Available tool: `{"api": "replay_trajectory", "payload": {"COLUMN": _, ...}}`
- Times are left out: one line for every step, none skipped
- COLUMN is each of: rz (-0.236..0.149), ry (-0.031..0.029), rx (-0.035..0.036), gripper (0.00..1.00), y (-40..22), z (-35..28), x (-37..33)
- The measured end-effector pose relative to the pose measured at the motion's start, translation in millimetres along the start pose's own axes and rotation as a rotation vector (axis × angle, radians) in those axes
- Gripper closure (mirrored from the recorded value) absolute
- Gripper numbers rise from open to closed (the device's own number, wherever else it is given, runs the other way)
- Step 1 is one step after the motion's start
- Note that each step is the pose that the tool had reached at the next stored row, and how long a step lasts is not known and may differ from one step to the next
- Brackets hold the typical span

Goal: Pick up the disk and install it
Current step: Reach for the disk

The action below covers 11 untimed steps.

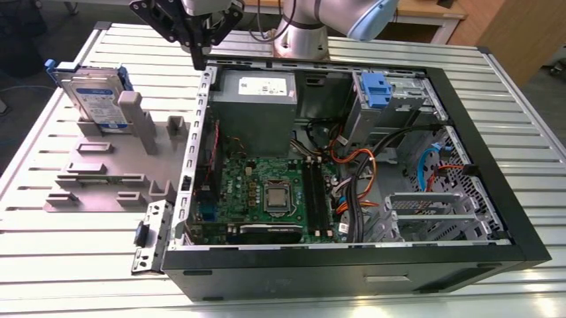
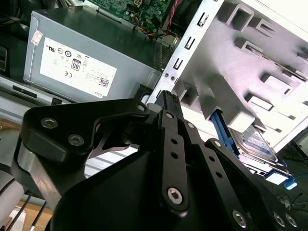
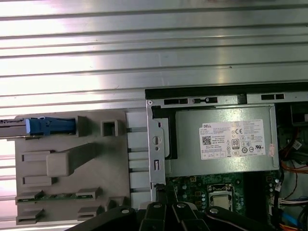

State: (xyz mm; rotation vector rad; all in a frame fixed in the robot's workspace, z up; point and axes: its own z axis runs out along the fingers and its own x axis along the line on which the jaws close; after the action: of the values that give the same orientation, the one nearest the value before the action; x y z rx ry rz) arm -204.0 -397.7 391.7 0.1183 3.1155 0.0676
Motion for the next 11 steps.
{"api": "replay_trajectory", "payload": {"rz": 0.0, "ry": -0.0001, "rx": 0.0, "gripper": 0.89, "y": 0.0, "z": 0.0, "x": 0.5}}
{"api": "replay_trajectory", "payload": {"rz": 0.0, "ry": 0.0, "rx": 0.0001, "gripper": 0.89, "y": -0.1, "z": 0.0, "x": 0.9}}
{"api": "replay_trajectory", "payload": {"rz": 0.0, "ry": 0.0, "rx": 0.0001, "gripper": 0.89, "y": -0.1, "z": 0.0, "x": 1.5}}
{"api": "replay_trajectory", "payload": {"rz": 0.0, "ry": 0.0, "rx": 0.0, "gripper": 0.89, "y": -0.2, "z": 0.0, "x": 2.3}}
{"api": "replay_trajectory", "payload": {"rz": 0.0, "ry": 0.0, "rx": -0.0001, "gripper": 0.89, "y": -0.2, "z": 0.0, "x": 2.9}}
{"api": "replay_trajectory", "payload": {"rz": 0.0, "ry": 0.0, "rx": 0.0, "gripper": 0.89, "y": -0.3, "z": 0.0, "x": 3.5}}
{"api": "replay_trajectory", "payload": {"rz": 0.0, "ry": 0.0, "rx": 0.0, "gripper": 0.89, "y": -0.3, "z": 0.0, "x": 4.2}}
{"api": "replay_trajectory", "payload": {"rz": 0.0, "ry": 0.0, "rx": 0.0, "gripper": 0.89, "y": -0.4, "z": 0.1, "x": 4.7}}
{"api": "replay_trajectory", "payload": {"rz": 0.0, "ry": 0.0001, "rx": 0.0, "gripper": 0.89, "y": -0.4, "z": 0.0, "x": 5.3}}
{"api": "replay_trajectory", "payload": {"rz": 0.0, "ry": 0.0001, "rx": 0.0, "gripper": 0.89, "y": -0.4, "z": 0.0, "x": 5.4}}
{"api": "replay_trajectory", "payload": {"rz": 0.0, "ry": 0.0001, "rx": 0.0001, "gripper": 0.89, "y": -0.5, "z": 0.1, "x": 6.5}}
